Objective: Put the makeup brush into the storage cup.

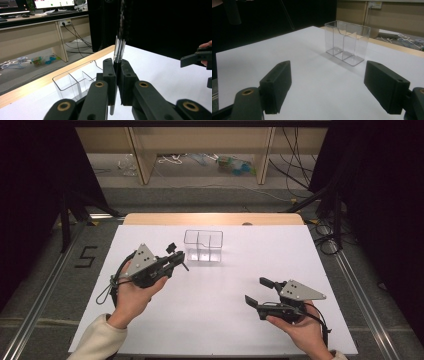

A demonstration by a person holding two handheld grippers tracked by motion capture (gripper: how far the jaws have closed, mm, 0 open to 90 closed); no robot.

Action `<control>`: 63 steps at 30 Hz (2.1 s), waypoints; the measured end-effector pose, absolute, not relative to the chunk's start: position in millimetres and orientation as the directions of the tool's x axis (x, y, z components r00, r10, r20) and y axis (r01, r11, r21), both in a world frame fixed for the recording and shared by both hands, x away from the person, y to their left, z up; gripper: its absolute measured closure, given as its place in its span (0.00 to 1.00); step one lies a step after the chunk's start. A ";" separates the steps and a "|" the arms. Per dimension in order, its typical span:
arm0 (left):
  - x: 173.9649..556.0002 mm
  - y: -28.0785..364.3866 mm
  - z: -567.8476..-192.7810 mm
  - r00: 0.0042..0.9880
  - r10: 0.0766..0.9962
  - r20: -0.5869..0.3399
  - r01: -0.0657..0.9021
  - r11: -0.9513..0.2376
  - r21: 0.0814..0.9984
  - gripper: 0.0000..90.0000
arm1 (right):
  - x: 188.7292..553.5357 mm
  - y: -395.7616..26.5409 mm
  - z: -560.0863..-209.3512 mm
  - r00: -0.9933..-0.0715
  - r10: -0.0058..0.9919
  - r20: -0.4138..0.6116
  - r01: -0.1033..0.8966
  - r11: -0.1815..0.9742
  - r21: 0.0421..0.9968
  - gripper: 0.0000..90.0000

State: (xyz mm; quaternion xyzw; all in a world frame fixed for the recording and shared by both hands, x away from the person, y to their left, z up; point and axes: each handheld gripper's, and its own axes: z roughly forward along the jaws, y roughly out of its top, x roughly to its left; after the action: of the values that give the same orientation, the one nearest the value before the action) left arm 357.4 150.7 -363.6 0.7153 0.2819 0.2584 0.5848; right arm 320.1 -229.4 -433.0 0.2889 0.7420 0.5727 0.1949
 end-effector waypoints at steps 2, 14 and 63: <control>358.0 150.9 -363.3 0.706 0.707 0.040 0.101 -0.156 0.983 0.95 | 319.0 -230.1 -433.0 -0.756 0.652 0.056 0.220 0.172 0.960 0.26; 363.0 150.1 -361.2 0.694 0.718 0.057 0.097 -0.171 0.980 0.95 | 318.6 -233.4 -434.3 -0.750 0.660 0.042 0.211 0.177 0.961 0.26; 389.9 141.8 -352.7 0.675 0.735 0.064 0.107 -0.184 0.977 0.95 | 318.4 -233.8 -435.8 -0.748 0.661 0.060 0.243 0.189 0.951 0.24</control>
State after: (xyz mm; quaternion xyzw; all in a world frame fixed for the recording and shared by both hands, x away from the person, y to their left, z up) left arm 389.9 141.8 -352.7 0.7179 0.2930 0.2766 0.5677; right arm 318.4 -233.8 -435.8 0.3022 0.7481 0.5605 0.1865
